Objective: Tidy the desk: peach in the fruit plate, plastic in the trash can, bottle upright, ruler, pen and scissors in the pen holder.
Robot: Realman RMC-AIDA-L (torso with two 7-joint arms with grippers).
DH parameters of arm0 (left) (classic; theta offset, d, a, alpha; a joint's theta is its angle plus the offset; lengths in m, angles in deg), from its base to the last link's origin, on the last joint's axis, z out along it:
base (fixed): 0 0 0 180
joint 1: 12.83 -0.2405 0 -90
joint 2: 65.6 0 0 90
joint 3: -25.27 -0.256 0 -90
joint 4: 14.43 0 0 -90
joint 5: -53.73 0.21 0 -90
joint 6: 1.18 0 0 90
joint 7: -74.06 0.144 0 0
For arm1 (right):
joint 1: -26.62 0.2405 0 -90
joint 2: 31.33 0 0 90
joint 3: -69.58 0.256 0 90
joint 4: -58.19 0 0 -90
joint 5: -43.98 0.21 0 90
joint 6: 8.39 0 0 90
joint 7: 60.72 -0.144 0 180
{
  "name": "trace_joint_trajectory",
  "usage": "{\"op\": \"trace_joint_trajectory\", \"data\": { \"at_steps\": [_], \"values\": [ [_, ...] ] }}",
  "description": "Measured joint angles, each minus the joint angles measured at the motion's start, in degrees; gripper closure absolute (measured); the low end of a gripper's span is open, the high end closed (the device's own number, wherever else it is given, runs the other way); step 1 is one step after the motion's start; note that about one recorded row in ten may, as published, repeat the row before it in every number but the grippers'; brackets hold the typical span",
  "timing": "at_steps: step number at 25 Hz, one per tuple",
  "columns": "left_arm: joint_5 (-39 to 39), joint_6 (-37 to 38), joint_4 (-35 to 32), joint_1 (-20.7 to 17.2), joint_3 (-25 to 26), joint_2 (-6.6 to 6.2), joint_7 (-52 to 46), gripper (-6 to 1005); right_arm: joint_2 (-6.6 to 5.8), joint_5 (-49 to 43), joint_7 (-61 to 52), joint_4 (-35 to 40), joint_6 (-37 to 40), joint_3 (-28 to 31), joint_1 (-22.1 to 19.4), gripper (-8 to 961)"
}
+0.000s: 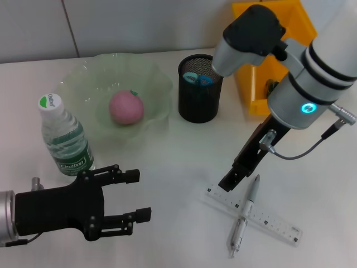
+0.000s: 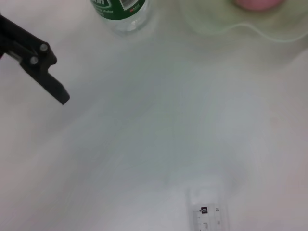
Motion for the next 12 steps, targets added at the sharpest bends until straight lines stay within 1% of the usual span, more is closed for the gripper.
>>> {"op": "trace_joint_trajectory", "data": {
  "at_steps": [2,6,7,12],
  "values": [
    [0.00,-0.27,0.04,-0.05,-0.22,0.00,0.01,210,0.07,0.00,0.04,-2.69,-1.98,-1.36,0.77,258],
    [0.00,-0.64,0.06,-0.14,-0.34,0.10,0.03,210,0.11,0.25,0.28,-5.45,-4.03,-3.24,1.57,259],
    [0.05,-0.92,0.09,-0.17,-0.45,0.30,0.18,210,0.11,0.25,0.28,-5.45,-4.03,-3.24,1.57,259],
    [0.08,-0.99,0.10,-0.17,-0.26,0.41,0.43,210,0.20,0.35,0.42,-6.70,-5.64,-5.92,2.09,260]
  ]
}}
